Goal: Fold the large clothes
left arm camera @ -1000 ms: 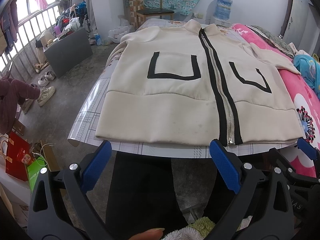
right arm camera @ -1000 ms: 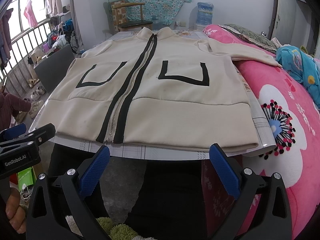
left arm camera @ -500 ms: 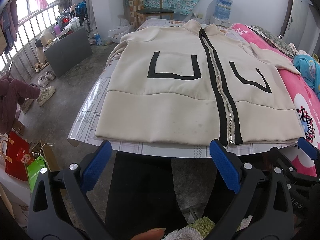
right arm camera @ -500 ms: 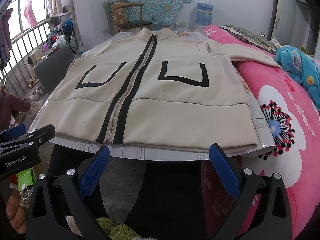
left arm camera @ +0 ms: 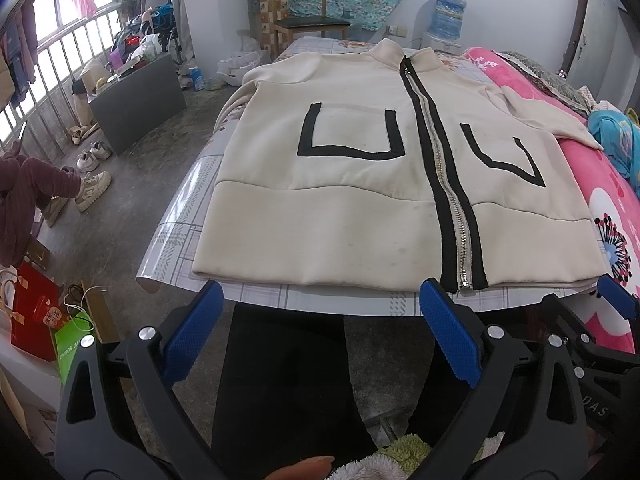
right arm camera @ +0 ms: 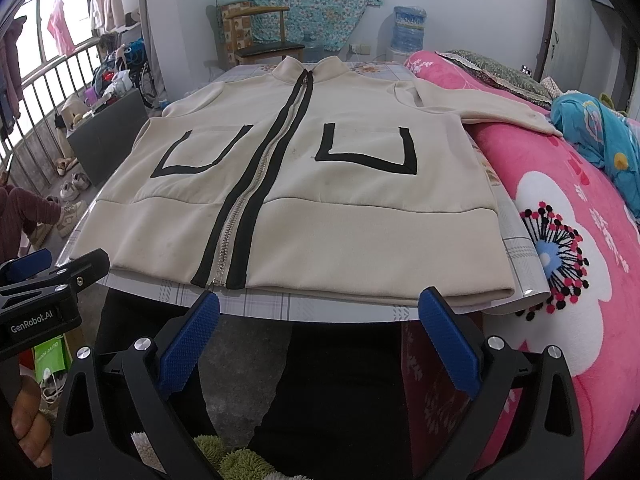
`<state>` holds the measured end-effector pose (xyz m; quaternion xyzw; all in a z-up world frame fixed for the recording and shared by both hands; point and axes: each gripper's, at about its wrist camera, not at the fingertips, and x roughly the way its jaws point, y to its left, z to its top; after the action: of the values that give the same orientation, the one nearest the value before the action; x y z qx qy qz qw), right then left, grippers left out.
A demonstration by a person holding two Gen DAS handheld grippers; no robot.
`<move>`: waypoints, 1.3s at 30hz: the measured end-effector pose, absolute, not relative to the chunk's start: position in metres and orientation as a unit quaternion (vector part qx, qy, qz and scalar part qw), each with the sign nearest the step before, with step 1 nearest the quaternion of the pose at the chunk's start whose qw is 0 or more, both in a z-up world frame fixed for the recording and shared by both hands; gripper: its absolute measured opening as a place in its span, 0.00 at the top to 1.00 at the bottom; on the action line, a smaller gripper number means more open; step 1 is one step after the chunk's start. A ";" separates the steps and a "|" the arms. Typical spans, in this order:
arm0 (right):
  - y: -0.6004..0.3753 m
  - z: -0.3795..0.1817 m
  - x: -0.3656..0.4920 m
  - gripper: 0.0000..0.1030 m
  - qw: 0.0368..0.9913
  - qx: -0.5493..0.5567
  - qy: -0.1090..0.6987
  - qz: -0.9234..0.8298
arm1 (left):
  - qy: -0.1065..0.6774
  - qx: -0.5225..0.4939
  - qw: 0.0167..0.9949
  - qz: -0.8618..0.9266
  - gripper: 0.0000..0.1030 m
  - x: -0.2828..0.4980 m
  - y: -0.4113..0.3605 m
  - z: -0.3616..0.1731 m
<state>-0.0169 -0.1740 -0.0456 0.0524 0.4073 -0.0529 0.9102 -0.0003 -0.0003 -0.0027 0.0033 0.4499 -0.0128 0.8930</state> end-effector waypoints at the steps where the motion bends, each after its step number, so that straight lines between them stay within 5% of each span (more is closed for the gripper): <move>1: -0.174 -0.046 -0.017 0.06 0.910 0.053 0.407 -0.053 | 0.450 0.003 0.893 -0.013 0.08 0.000 0.000 -0.003; 33: -0.220 -0.055 0.009 0.06 0.915 0.058 0.393 -0.071 | 0.440 0.048 0.897 -0.003 0.08 0.048 0.007 -0.024; 39: -0.270 -0.062 0.011 0.06 0.910 0.072 0.395 -0.104 | 0.418 -0.013 0.905 -0.074 0.08 0.059 0.032 -0.025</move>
<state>0.0114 -0.2703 -0.0618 0.0723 0.3951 -0.1037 0.9099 0.0586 0.0319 -0.0247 -0.0127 0.4184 -0.0739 0.9052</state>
